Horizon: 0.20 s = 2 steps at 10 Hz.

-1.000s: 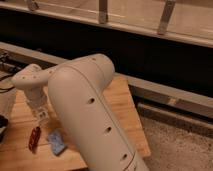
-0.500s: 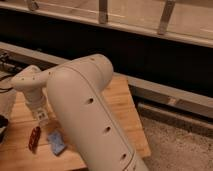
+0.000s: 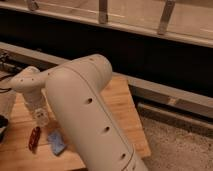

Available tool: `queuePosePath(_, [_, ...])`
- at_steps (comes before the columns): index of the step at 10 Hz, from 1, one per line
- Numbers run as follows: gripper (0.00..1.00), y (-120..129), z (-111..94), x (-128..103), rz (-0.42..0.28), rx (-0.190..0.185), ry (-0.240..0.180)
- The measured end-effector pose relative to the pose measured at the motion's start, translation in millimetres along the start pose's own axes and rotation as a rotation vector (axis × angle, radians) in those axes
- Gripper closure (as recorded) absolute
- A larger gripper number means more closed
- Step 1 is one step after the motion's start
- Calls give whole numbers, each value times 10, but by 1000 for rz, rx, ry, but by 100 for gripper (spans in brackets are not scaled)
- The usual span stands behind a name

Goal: Place the bottle in the ceramic bowl

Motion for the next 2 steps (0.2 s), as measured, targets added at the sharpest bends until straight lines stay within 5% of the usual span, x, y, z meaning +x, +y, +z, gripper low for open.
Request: queuePosePath(2, [32, -35, -13, -29, 17, 16, -11])
